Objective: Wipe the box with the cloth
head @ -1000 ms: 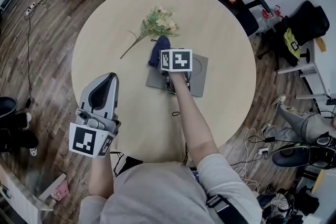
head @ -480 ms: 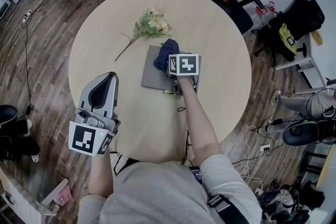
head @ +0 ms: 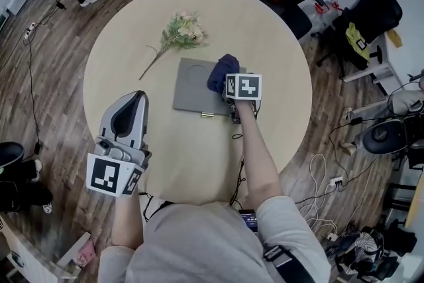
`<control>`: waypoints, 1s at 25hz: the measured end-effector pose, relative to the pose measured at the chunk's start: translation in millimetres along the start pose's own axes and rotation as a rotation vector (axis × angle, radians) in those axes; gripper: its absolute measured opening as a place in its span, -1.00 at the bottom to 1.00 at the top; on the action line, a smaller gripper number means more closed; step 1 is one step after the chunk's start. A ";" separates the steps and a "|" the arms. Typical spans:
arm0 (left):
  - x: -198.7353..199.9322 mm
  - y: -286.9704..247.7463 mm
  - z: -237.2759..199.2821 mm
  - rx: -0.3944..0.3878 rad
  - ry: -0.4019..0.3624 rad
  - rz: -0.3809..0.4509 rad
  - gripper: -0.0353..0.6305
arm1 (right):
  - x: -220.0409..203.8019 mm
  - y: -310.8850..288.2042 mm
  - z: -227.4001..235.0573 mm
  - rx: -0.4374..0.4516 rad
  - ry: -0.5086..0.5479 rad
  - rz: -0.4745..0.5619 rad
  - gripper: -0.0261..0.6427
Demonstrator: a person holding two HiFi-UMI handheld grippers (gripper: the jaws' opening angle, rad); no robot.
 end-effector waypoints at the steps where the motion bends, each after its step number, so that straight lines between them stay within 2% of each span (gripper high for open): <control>1: 0.1 -1.1 1.6 -0.007 0.002 0.001 -0.87 | -2.4 3.1 7.6 -0.014 -0.011 0.002 -0.78; 4: 0.9 -4.9 6.7 -0.028 0.004 0.005 -0.87 | -8.2 11.1 25.8 -0.040 -0.037 0.008 -0.78; 10: 4.6 -8.9 19.0 -0.065 -0.009 0.010 -0.87 | -20.6 23.0 36.0 -0.021 -0.073 0.025 -0.78; 17: 7.8 -5.3 12.4 -0.049 -0.007 0.020 -0.87 | -27.3 35.0 54.3 -0.063 -0.078 0.034 -0.78; 22: 9.2 -3.7 12.1 -0.059 0.000 0.029 -0.87 | -23.4 42.3 43.2 -0.033 -0.083 0.051 -0.78; 25: 11.2 -1.9 13.6 -0.065 0.000 0.033 -0.87 | -15.4 50.7 16.7 0.042 -0.082 0.085 -0.78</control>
Point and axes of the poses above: the fingertips, and each gripper's own axes: y backward along the fingers, z to its right, x out of its top, the point moved 5 cm from there along y, backward along the fingers, and after that the axes turned 2 degrees about -x, right-handed, at the moved point
